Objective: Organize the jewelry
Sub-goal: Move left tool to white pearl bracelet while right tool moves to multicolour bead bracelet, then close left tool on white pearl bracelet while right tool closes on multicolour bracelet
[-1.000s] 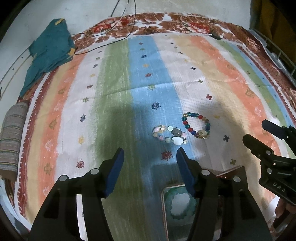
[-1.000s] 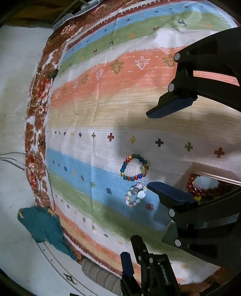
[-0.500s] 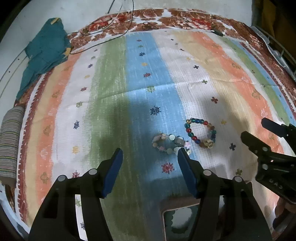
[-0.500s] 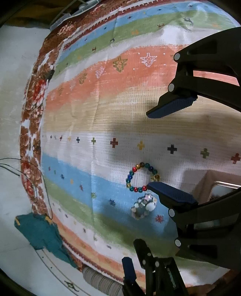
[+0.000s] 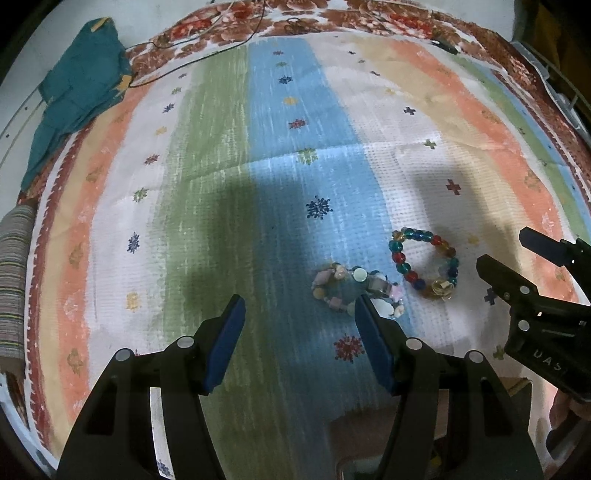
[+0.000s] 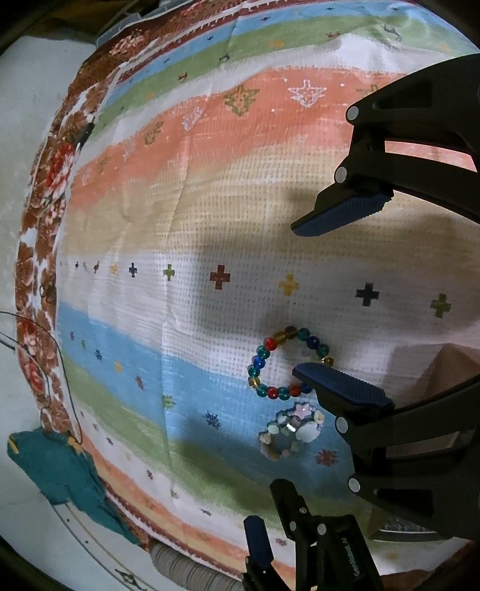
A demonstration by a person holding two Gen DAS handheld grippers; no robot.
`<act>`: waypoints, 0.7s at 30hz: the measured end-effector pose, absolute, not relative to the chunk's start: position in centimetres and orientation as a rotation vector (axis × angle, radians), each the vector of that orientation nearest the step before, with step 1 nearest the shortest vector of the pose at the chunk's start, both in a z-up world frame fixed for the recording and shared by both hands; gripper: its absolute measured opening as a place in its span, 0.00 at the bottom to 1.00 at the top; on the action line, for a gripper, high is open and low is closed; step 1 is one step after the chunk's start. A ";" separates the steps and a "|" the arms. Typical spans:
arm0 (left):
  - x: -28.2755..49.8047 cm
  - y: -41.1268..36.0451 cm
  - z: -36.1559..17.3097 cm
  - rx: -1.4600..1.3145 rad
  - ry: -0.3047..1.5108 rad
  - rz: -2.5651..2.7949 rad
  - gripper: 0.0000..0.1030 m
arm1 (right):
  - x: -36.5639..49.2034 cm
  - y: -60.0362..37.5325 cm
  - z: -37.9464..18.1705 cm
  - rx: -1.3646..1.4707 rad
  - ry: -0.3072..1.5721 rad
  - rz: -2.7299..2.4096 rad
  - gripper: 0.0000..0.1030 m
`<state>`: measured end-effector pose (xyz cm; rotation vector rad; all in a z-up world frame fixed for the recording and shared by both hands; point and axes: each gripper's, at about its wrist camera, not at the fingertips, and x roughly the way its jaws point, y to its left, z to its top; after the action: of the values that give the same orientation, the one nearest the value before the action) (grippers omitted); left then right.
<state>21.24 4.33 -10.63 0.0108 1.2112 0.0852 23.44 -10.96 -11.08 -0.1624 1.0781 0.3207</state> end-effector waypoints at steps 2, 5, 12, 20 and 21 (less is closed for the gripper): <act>21.6 4.4 -10.9 0.011 1.216 0.086 0.60 | 23.9 -10.8 -11.5 -0.159 1.087 0.319 0.69; 22.0 4.4 -11.3 0.010 1.224 0.084 0.60 | 24.3 -10.6 -12.1 -0.157 1.099 0.318 0.69; 23.1 4.8 -12.5 0.005 1.249 0.084 0.60 | 25.2 -10.0 -13.2 -0.159 1.122 0.325 0.69; 24.0 5.2 -13.6 -0.005 1.277 0.085 0.60 | 25.6 -9.3 -14.5 -0.190 1.141 0.313 0.69; 24.2 5.2 -13.8 -0.005 1.284 0.079 0.60 | 25.6 -9.3 -14.6 -0.191 1.142 0.313 0.69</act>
<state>24.21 5.15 -13.84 -0.0049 1.2843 0.0792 25.64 -9.31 -14.57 -0.1913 1.1424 0.3134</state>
